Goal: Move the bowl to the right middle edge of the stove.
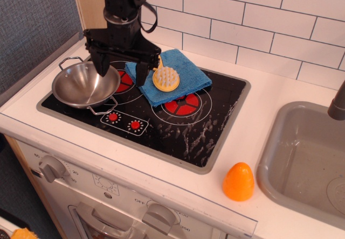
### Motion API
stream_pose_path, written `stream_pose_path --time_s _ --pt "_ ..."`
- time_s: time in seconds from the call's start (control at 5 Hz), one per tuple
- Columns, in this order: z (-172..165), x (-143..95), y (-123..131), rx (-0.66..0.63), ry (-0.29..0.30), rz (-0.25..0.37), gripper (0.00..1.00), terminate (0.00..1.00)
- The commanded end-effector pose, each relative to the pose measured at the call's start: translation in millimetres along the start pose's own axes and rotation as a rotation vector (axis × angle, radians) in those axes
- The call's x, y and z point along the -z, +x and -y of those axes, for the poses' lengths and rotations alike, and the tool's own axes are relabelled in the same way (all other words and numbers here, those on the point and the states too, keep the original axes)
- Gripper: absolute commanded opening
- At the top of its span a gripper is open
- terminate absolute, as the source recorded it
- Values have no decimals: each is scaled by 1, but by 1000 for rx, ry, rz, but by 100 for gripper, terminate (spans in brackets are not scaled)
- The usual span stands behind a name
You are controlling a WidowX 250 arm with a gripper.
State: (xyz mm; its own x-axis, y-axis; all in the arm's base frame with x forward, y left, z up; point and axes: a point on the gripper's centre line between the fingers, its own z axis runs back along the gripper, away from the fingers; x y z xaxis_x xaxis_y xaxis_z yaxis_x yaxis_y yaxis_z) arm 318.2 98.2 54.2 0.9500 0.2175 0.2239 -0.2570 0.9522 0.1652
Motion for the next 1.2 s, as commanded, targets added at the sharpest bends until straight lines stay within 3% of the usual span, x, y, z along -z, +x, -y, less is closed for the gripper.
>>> stream_pose_path --time_s 0.0,0.2,0.4,0.6,1.0 --pt "-16 12 -7 -23 59 -4 100 0" --pt "-26 20 -17 -43 69 -37 100 0" --pt "-33 24 -24 -33 143 -93 0 0" --pt "-45 27 -32 -47 189 -101 0 0" --pt "-49 27 -33 -58 206 -102 0 0"
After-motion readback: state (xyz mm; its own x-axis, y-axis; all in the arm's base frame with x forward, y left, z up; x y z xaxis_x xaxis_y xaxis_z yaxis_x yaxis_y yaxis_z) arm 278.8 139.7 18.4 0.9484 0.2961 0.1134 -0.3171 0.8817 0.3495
